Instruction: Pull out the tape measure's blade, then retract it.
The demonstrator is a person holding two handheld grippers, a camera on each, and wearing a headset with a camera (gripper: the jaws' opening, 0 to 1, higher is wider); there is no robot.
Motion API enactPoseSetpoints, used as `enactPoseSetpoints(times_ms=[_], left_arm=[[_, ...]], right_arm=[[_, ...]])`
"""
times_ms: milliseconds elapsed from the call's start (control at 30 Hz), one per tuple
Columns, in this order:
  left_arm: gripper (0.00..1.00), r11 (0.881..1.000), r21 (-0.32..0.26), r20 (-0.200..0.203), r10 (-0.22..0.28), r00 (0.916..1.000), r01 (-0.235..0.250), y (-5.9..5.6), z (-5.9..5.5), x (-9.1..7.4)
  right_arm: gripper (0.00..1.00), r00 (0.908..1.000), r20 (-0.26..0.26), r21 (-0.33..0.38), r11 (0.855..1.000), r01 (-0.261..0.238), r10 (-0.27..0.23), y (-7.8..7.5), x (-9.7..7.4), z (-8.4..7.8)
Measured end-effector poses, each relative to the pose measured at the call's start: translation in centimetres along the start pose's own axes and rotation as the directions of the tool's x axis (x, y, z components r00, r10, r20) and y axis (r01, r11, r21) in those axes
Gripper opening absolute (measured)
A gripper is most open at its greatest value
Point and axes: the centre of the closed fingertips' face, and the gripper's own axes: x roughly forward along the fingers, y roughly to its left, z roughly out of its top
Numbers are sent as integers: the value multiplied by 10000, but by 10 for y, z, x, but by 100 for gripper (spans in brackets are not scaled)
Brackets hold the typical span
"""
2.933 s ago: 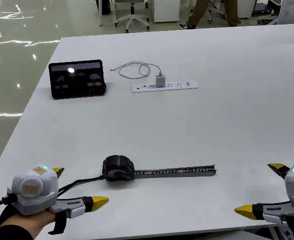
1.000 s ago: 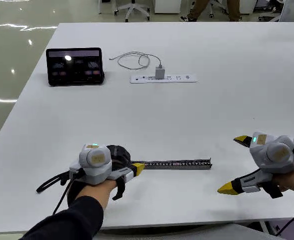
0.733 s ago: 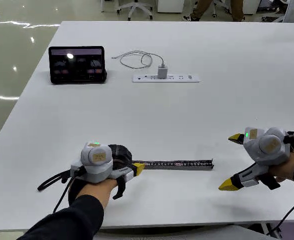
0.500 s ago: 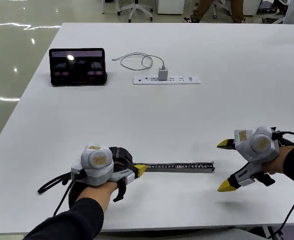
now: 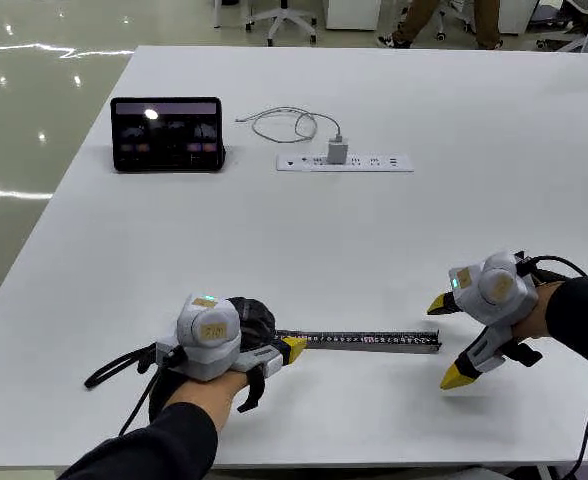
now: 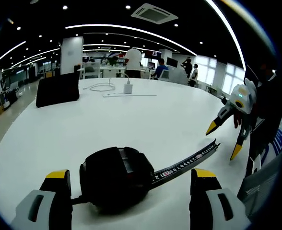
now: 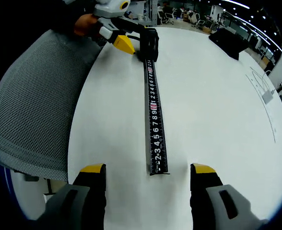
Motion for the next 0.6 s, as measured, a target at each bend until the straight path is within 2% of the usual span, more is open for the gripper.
enactPoseSetpoints(times_ms=[200, 300, 400, 600], left_arm=[[100, 9999, 12, -139, -154, 9998, 154, -3, -4, 2], [100, 9998, 43, -84, -188, 9998, 189, -4, -2, 2], [100, 9998, 61, -114, -190, 9998, 191, -4, -2, 2], [100, 9998, 39, -180, -199, 9996, 200, -4, -4, 1]], right_arm=[[62, 10000, 12, 55, 10000, 80, -80, -5, 1, 1], [65, 9998, -48, 71, 9998, 171, -171, -8, 2, -1], [56, 9998, -128, 22, 9999, 165, -165, -8, 3, -3], [46, 9993, -107, 87, 9993, 352, -351, -10, 4, -2]])
